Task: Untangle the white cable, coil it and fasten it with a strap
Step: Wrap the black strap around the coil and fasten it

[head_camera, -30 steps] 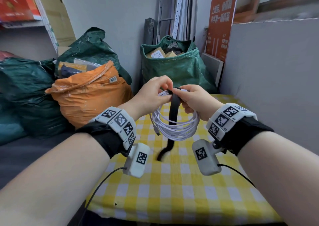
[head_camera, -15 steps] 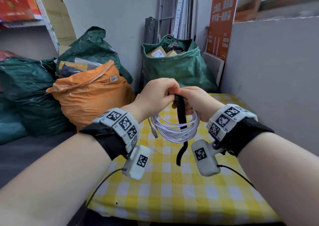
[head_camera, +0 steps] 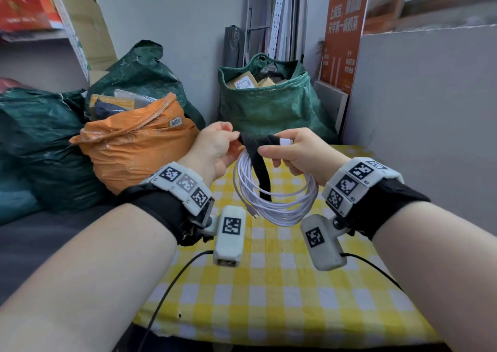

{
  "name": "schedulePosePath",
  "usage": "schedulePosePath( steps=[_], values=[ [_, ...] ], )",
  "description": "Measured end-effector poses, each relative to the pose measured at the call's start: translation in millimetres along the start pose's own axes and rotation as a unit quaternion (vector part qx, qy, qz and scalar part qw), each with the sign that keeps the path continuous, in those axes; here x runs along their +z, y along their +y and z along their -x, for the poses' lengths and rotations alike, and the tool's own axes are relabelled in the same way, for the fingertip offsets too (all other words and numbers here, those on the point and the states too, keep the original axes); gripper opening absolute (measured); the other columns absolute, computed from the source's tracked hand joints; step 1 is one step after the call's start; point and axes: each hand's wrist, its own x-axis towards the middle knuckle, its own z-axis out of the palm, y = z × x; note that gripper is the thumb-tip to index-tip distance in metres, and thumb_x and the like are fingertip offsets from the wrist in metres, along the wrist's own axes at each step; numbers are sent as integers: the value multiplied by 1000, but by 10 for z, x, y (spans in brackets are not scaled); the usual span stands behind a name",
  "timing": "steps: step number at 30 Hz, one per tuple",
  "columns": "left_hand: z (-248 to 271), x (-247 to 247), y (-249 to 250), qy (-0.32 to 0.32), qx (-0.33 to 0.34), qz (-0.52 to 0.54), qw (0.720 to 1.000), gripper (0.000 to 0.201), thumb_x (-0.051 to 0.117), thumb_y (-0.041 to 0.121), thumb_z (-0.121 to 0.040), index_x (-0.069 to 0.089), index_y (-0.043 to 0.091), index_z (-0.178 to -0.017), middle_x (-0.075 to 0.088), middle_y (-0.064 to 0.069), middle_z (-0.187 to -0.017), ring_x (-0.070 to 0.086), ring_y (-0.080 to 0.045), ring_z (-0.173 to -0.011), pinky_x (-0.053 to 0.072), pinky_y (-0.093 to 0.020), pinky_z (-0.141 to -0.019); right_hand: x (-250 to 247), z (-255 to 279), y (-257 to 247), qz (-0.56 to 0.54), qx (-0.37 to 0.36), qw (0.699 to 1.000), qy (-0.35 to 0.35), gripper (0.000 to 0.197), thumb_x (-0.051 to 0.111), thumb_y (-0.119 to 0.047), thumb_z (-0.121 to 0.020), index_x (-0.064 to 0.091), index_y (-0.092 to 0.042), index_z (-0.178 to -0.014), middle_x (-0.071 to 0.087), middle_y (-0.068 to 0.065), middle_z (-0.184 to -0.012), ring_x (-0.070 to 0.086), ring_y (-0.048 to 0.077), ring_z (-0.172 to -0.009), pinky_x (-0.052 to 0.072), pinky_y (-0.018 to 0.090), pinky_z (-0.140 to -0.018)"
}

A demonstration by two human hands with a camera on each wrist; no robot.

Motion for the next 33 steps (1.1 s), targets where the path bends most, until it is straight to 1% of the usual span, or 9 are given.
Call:
schedulePosePath(
  steps=[5,10,17,20,22,24,27,29,33],
  values=[
    [79,-1,-18,-111,13,-144,983,30,41,-13,-90,58,7,-75,59,-9,-62,54,-21,-56,50,-25,-50,-33,-11,11,-42,-3,999,20,15,71,-20,-83,68,-5,-83,53,1,-56,32,11,-40,26,21,-39],
    [78,-43,21,-213,-8,-183,960,26,46,-4,-93,69,3,-101,65,-18,-88,57,-23,-72,51,-29,-66,-72,-42,47,-67,20,997,30,26,71,-28,-83,60,-5,-78,42,14,-66,28,14,-47,25,21,-40],
    [129,-84,11,-161,-101,-227,955,24,48,15,-96,68,2,-90,63,-10,-78,58,-21,-66,52,-38,-70,-57,-45,59,-66,28,997,35,34,68,-33,-85,53,-6,-71,35,13,-68,25,15,-49,24,22,-40],
    [122,-148,19,-208,-169,-215,939,33,44,28,-96,65,2,-98,60,-9,-84,61,-21,-69,53,-34,-63,-73,-25,23,-57,33,997,35,32,66,-32,-87,56,-7,-70,33,1,-49,22,14,-46,23,22,-42],
    [106,-197,32,-236,-184,-232,926,41,43,40,-96,64,8,-111,62,-9,-89,61,-21,-76,53,-34,-67,-83,-14,16,-60,36,997,38,26,65,-30,-89,64,-5,-80,32,-7,-44,22,13,-43,22,23,-42],
    [83,-205,66,-211,-170,-264,926,44,42,43,-97,67,7,-104,65,-10,-90,59,-24,-84,54,-39,-78,-93,-18,44,-63,39,996,46,32,66,-30,-88,67,1,-94,34,-1,-49,21,13,-45,22,23,-42],
    [131,-144,150,-157,-92,-260,948,24,50,30,-97,63,11,-88,62,-4,-81,57,-22,-80,51,-36,-77,-60,-22,66,-62,47,996,53,30,65,-31,-88,70,-4,-100,65,26,-80,23,14,-48,24,22,-41],
    [158,-89,193,-172,-55,-251,951,5,56,17,-93,58,13,-96,63,-3,-86,60,-19,-82,51,-33,-78,-30,-19,63,-66,53,995,57,28,64,-29,-89,69,-4,-102,70,23,-90,24,13,-47,24,22,-41],
    [201,-32,197,-197,-19,-304,932,35,60,-5,-83,53,10,-114,67,-16,-103,65,-25,-94,52,-39,-89,-12,-41,63,-65,53,994,65,25,64,-29,-89,69,-7,-100,73,7,-84,25,12,-47,25,22,-41]
  ],
)
